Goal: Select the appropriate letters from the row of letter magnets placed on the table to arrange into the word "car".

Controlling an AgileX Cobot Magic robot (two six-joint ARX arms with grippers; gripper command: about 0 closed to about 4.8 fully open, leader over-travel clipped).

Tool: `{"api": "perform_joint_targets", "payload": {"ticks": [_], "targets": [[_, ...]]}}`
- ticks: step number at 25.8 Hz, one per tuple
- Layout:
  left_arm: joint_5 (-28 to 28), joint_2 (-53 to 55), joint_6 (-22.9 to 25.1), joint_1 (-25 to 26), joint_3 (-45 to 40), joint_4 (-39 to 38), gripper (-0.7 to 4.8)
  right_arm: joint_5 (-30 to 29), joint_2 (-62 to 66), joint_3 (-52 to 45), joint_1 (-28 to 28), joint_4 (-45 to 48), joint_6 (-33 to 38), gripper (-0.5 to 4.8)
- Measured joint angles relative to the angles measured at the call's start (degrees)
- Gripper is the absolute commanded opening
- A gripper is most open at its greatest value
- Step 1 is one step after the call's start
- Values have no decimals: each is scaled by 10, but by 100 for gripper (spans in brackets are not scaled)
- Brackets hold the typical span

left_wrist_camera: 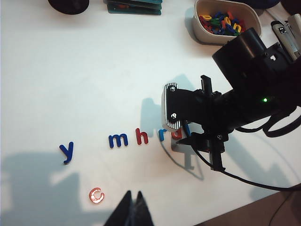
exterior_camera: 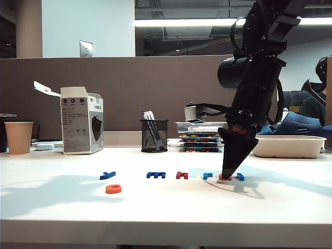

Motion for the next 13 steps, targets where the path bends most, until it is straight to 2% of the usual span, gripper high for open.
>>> {"api": "perform_joint_targets", "payload": {"ticks": [5, 8, 13], "targets": [[0, 0, 0, 0, 0, 0, -6, 0, 0, 0, 0, -2, 9, 204], [0, 0, 0, 0, 0, 0, -6, 0, 0, 0, 0, -2, 12, 170], [0, 0, 0, 0, 0, 0, -6, 4, 0, 0, 4, 0, 13, 165]]}}
